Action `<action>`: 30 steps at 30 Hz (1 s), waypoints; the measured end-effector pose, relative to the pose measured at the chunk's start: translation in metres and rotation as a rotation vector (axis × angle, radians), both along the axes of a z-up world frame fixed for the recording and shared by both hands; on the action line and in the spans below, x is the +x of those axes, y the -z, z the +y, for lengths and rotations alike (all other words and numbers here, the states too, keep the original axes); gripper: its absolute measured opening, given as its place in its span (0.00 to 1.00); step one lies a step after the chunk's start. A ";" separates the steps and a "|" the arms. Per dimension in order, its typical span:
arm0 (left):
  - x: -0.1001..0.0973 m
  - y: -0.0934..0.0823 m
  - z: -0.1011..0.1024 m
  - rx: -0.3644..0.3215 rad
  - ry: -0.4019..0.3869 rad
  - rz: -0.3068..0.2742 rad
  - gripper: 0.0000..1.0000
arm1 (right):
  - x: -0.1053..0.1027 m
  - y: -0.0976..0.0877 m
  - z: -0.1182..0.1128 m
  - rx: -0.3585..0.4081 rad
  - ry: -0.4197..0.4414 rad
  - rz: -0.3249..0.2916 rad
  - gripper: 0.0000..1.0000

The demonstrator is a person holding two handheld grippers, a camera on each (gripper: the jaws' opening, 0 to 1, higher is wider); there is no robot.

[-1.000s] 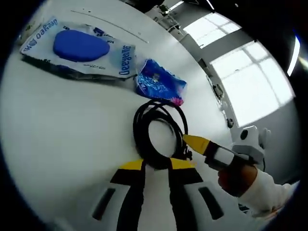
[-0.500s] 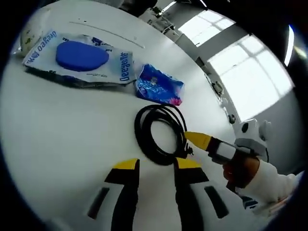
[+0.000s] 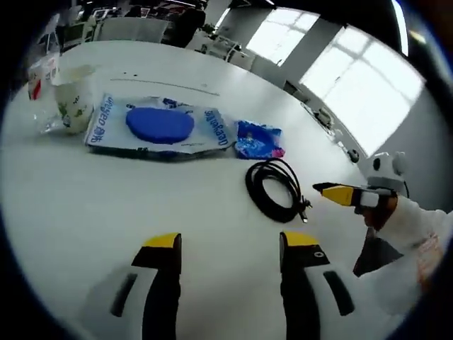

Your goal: Arrange the tabletop items into an orderly group along one side of the table until the central work area is clear of visible clutter.

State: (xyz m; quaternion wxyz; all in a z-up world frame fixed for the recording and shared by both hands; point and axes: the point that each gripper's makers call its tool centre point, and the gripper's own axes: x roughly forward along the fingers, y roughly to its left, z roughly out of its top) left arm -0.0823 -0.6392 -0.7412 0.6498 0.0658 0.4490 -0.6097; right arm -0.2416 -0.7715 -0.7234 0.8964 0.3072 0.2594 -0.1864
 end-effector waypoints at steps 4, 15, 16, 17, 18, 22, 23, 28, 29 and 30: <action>0.028 -0.002 0.025 0.002 -0.054 -0.010 0.61 | -0.005 -0.006 0.002 0.009 -0.004 -0.007 0.56; 0.102 -0.015 0.090 0.016 -0.160 -0.091 0.73 | -0.004 -0.021 0.016 0.025 -0.058 -0.010 0.62; 0.109 -0.018 0.097 0.016 -0.162 -0.106 0.74 | -0.006 -0.022 0.018 0.028 -0.063 -0.006 0.63; 0.114 -0.019 0.101 0.016 -0.165 -0.110 0.75 | -0.007 -0.023 0.019 0.030 -0.065 -0.004 0.63; 0.122 -0.020 0.107 0.018 -0.170 -0.115 0.76 | -0.008 -0.024 0.020 0.031 -0.067 -0.004 0.63; 0.136 -0.024 0.120 0.034 -0.151 -0.154 0.79 | -0.012 -0.024 0.024 0.040 -0.074 0.006 0.65; 0.136 -0.026 0.122 0.043 -0.139 -0.168 0.79 | -0.013 -0.024 0.025 0.041 -0.076 0.009 0.65; 0.137 -0.030 0.135 0.096 -0.050 -0.226 0.82 | -0.023 -0.021 0.030 0.060 -0.087 0.041 0.67; 0.138 -0.030 0.136 0.098 -0.046 -0.230 0.82 | -0.025 -0.021 0.031 0.053 -0.097 0.048 0.68; 0.138 -0.032 0.138 0.100 -0.045 -0.234 0.83 | -0.027 -0.021 0.031 0.048 -0.099 0.055 0.68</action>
